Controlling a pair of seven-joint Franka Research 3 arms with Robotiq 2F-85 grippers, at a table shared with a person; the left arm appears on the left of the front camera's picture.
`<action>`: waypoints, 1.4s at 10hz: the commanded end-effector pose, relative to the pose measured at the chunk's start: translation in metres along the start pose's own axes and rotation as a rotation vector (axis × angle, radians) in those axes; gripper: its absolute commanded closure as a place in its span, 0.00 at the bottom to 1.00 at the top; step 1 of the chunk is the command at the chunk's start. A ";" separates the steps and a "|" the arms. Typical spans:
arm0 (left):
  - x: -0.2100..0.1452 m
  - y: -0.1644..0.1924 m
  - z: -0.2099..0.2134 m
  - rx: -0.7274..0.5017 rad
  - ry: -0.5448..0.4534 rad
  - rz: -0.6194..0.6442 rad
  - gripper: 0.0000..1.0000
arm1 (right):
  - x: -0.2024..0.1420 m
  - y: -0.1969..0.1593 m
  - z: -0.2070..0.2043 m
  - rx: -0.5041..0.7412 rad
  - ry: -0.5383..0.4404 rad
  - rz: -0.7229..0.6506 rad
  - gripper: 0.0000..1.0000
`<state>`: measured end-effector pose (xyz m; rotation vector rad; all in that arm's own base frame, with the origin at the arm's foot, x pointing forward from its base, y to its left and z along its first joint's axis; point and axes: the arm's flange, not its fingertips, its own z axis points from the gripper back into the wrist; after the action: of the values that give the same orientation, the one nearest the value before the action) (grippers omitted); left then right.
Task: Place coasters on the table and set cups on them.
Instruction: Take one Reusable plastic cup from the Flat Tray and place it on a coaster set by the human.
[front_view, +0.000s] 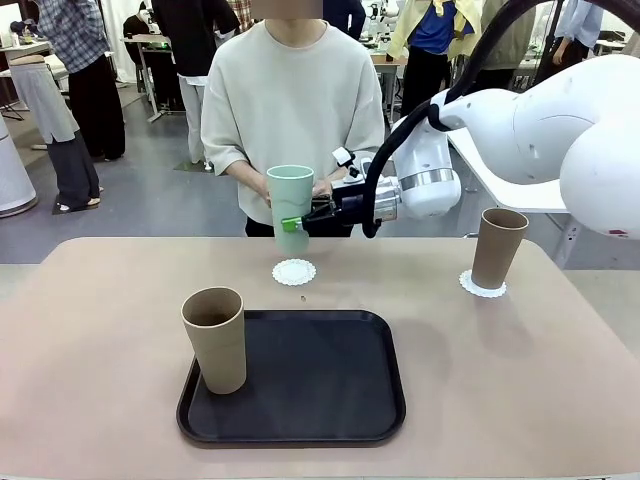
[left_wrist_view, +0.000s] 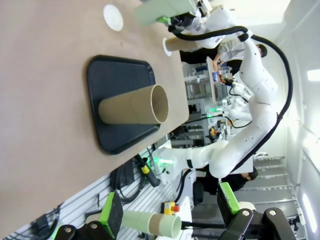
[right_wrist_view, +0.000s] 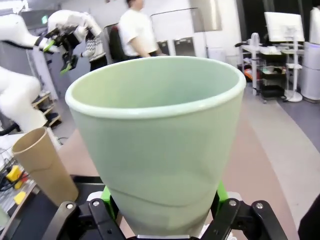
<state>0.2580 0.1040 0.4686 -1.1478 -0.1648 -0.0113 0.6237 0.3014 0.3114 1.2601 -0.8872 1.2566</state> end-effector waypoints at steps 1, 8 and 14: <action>-0.001 0.000 0.002 -0.012 -0.003 -0.008 0.00 | -0.004 -0.010 0.012 0.054 -0.010 0.043 0.17; -0.001 0.000 0.002 -0.012 -0.003 -0.008 0.00 | -0.027 -0.023 0.005 0.005 0.023 0.093 0.17; -0.001 0.000 0.002 -0.012 -0.003 -0.008 0.00 | -0.036 -0.021 0.003 0.001 -0.009 0.079 0.17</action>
<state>0.2580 0.1040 0.4686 -1.1478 -0.1648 -0.0113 0.6349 0.2915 0.2782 1.2262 -0.9266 1.3144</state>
